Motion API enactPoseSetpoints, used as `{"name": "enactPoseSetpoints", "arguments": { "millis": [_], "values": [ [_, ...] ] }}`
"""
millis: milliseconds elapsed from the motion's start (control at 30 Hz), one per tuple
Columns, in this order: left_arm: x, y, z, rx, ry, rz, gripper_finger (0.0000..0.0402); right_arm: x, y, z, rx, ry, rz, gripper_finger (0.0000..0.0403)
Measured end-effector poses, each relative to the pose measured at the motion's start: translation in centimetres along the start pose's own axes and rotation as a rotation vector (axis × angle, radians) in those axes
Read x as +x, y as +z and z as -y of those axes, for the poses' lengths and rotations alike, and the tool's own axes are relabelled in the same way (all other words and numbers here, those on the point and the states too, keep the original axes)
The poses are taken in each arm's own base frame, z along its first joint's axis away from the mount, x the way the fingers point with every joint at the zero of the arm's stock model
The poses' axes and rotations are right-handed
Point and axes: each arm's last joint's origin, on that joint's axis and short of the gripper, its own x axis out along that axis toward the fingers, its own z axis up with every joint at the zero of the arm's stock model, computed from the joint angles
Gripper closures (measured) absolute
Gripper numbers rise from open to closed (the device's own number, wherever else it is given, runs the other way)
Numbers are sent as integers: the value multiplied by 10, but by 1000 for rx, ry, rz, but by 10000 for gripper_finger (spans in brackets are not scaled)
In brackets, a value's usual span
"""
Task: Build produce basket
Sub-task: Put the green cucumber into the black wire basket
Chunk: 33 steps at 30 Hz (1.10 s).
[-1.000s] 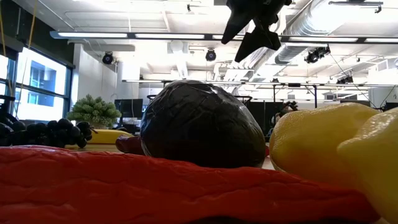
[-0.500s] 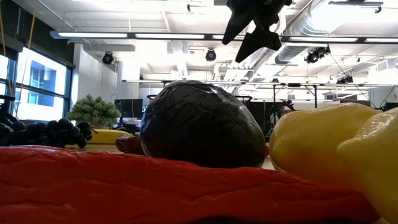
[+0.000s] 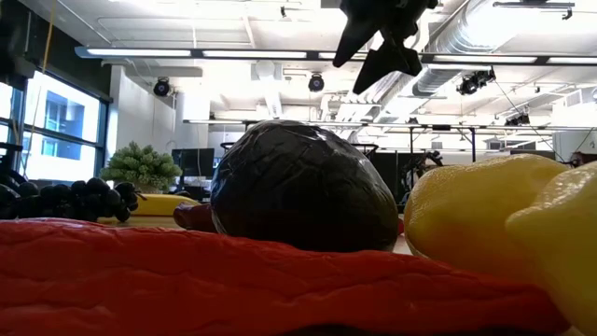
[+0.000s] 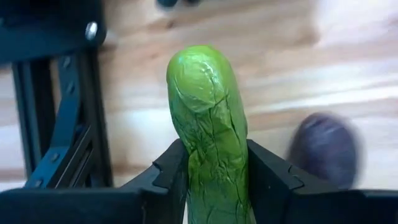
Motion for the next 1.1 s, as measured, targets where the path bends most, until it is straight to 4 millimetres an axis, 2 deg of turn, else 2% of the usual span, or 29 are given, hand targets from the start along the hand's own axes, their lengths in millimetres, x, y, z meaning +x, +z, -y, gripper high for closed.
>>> {"name": "enactPoseSetpoints", "arguments": {
  "millis": [300, 600, 1100],
  "values": [
    [-30, 47, -10, -72, -261, 165, 286, 2, 10, 13, 35, -29, 16, 132],
    [-52, 107, -23, -119, -416, 347, 284, 4, 25, 37, 79, -68, 34, 132],
    [-62, 207, -35, -118, -416, 592, 283, 3, 52, 92, 185, -171, 83, 132]
  ]
}}
